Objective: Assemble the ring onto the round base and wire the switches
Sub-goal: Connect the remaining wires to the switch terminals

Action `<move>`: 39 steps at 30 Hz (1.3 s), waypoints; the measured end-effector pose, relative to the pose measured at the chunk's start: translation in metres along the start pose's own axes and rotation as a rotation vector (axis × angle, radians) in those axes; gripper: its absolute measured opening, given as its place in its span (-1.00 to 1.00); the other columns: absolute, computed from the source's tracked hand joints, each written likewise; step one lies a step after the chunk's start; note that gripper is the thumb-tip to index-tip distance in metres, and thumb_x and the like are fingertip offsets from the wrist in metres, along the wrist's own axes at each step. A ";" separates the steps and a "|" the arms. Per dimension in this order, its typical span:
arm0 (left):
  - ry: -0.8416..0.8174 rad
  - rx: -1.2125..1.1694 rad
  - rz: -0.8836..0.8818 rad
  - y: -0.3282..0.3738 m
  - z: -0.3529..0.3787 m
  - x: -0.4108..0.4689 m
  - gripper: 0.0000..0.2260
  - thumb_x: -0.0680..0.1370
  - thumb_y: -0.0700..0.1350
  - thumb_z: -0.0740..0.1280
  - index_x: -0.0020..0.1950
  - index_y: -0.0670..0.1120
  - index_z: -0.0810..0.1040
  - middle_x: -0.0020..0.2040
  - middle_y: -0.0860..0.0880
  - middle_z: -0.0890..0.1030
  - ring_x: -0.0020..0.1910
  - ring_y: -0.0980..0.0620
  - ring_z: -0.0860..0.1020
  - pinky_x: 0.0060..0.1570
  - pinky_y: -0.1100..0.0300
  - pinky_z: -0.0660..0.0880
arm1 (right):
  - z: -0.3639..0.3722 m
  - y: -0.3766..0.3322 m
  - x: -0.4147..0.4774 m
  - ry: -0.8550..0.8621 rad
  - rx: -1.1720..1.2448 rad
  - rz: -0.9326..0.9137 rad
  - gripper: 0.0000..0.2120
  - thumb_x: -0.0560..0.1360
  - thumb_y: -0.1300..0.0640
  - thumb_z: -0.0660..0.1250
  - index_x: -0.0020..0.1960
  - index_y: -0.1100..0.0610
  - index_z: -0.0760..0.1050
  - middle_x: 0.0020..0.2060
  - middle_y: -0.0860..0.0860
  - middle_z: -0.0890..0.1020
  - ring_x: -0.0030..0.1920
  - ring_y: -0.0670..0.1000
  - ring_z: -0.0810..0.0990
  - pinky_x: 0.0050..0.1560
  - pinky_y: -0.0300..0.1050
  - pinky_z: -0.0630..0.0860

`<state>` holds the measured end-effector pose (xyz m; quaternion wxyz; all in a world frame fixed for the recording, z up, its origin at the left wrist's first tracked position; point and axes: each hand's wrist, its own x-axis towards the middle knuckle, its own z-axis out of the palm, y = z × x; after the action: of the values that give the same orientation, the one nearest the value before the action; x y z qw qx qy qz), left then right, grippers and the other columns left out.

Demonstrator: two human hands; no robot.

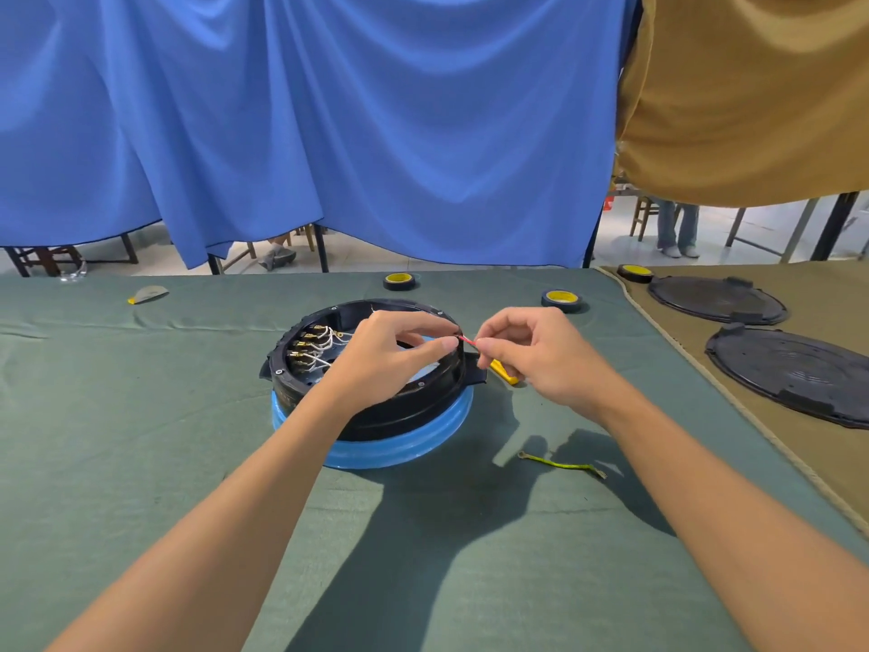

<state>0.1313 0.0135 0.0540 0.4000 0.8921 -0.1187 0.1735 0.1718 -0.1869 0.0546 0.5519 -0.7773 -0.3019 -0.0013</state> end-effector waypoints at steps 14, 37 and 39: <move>0.319 -0.305 -0.198 -0.028 -0.023 0.017 -0.85 0.60 -0.12 0.33 -0.15 -0.08 0.61 -0.33 0.07 0.67 -0.30 0.22 0.61 -0.28 0.38 0.47 | -0.003 -0.017 0.036 -0.048 -0.093 0.013 -0.91 0.53 0.22 0.36 -0.08 0.14 0.65 -0.27 0.04 0.70 -0.35 -0.08 0.54 -0.29 -0.23 0.52; 0.050 0.238 0.031 -0.027 -0.048 0.050 -0.87 0.54 0.00 0.40 0.03 0.03 0.68 -0.01 0.13 0.65 0.02 0.15 0.55 0.06 0.16 0.46 | 0.035 0.000 0.082 0.115 -0.097 0.051 -0.77 0.48 0.26 0.42 0.11 0.08 0.56 -0.27 -0.06 0.72 -0.27 -0.07 0.70 -0.26 -0.29 0.58; -0.069 0.190 0.011 -0.027 -0.042 0.050 -0.89 0.55 -0.03 0.40 0.01 0.04 0.70 -0.09 0.08 0.69 -0.07 0.14 0.59 -0.02 0.13 0.52 | 0.036 -0.002 0.081 0.102 -0.101 0.037 -0.70 0.50 0.28 0.39 0.19 0.05 0.52 -0.25 -0.12 0.72 -0.26 -0.08 0.70 -0.28 -0.31 0.57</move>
<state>0.1771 0.0592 0.0815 0.3083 0.9307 -0.1204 0.1556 0.2253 -0.1182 0.0692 0.5266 -0.8085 -0.2586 -0.0460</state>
